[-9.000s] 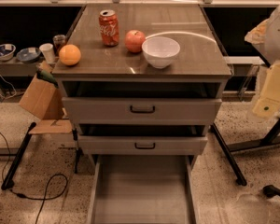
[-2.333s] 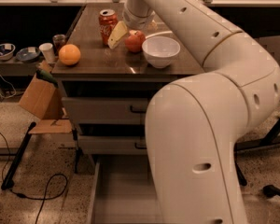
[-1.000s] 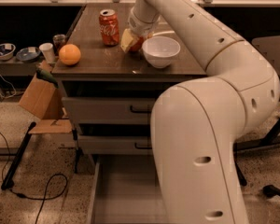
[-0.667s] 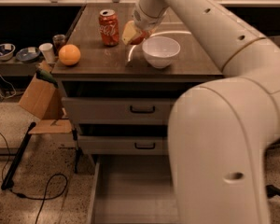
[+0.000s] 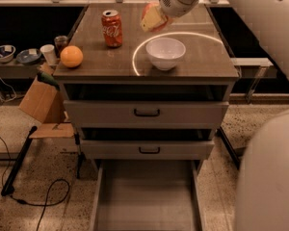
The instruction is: Place apple into bottom drawer
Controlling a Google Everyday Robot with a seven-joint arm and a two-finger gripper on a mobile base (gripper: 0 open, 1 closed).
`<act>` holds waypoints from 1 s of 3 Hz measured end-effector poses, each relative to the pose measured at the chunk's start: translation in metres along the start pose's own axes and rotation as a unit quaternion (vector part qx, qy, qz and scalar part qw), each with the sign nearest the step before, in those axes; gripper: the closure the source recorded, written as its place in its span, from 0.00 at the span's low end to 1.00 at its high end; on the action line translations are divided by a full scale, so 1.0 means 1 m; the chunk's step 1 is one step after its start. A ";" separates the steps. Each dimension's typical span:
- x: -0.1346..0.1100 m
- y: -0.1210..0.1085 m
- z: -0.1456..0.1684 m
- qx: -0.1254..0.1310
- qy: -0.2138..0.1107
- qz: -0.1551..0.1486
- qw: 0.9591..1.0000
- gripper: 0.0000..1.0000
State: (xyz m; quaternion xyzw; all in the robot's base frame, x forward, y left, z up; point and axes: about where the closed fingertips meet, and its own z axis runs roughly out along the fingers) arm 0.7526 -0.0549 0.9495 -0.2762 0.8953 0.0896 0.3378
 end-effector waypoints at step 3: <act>0.135 -0.016 -0.067 0.014 0.051 0.066 0.996 1.00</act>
Offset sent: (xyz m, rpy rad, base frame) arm -0.1017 -0.0986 -0.0128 -0.0467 0.0863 -0.0970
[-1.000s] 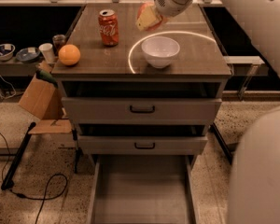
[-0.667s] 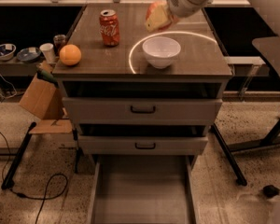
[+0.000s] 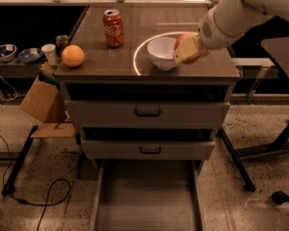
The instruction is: Place apple into bottom drawer
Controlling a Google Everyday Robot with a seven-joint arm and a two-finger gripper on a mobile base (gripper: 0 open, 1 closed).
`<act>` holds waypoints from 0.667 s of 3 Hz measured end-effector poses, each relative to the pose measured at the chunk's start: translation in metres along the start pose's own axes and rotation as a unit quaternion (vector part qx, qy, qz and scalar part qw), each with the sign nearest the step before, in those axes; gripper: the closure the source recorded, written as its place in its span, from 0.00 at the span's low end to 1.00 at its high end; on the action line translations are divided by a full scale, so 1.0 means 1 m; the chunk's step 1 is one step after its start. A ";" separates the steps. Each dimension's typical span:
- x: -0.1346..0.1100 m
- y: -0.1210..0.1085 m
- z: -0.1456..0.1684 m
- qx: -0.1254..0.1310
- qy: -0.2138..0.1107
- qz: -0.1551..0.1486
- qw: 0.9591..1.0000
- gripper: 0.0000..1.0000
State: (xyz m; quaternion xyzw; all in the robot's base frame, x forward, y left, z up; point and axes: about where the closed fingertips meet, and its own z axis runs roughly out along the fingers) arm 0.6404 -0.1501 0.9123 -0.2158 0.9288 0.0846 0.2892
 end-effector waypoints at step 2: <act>0.108 0.009 0.038 -0.023 0.054 0.029 0.998 1.00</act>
Offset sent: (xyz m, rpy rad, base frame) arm -0.1016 -0.0176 -0.1559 -0.0021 0.1988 0.0280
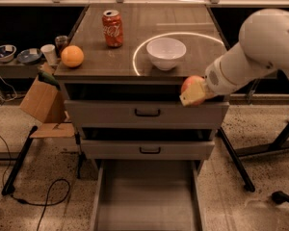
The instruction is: Place apple into bottom drawer
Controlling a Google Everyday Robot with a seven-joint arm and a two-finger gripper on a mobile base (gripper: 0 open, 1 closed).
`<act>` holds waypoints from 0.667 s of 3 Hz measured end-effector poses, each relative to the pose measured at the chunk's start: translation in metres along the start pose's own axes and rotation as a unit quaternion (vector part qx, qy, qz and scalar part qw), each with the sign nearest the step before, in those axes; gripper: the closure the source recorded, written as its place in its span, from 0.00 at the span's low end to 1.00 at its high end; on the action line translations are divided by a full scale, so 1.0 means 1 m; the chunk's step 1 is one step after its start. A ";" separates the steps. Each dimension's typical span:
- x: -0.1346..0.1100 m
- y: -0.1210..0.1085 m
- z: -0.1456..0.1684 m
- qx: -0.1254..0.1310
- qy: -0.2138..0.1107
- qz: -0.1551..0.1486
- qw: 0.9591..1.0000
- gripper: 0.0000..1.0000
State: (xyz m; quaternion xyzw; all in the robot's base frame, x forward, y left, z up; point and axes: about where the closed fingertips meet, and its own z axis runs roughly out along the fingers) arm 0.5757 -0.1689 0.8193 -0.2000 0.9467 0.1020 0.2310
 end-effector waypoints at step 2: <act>0.052 0.049 0.088 -0.045 0.039 -0.099 0.993 1.00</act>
Offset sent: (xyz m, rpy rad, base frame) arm -0.0415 0.0868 -0.1583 -0.0505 0.0634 0.3698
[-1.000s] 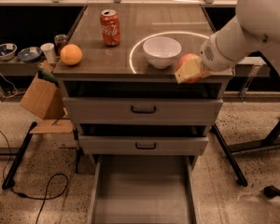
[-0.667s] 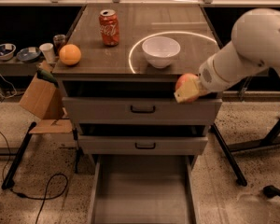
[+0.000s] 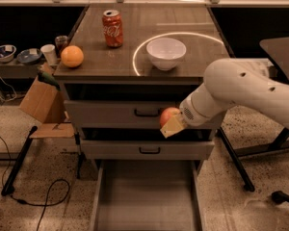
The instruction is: Place apple into bottom drawer
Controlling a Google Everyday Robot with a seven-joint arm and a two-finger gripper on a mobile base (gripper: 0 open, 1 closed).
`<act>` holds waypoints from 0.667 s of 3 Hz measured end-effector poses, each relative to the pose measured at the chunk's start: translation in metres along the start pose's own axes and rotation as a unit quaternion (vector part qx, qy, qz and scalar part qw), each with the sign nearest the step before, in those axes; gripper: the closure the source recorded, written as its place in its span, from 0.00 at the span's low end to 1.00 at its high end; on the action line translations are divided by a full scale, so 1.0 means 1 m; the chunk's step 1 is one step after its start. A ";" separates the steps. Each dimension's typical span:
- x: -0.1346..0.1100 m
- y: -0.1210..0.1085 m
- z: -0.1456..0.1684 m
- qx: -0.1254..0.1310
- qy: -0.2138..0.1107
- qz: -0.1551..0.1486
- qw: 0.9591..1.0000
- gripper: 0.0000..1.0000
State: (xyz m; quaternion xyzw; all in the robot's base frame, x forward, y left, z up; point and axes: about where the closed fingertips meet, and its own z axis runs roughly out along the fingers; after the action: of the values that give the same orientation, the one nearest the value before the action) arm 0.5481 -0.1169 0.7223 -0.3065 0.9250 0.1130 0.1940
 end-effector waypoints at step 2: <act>0.001 0.026 0.053 -0.036 0.026 -0.057 0.997 1.00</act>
Offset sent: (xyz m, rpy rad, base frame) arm -0.0023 0.0226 -0.0307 -0.0178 0.0277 0.1002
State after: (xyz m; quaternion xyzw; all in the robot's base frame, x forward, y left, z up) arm 0.5473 -0.0798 0.6762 -0.3686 0.9060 0.1270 0.1647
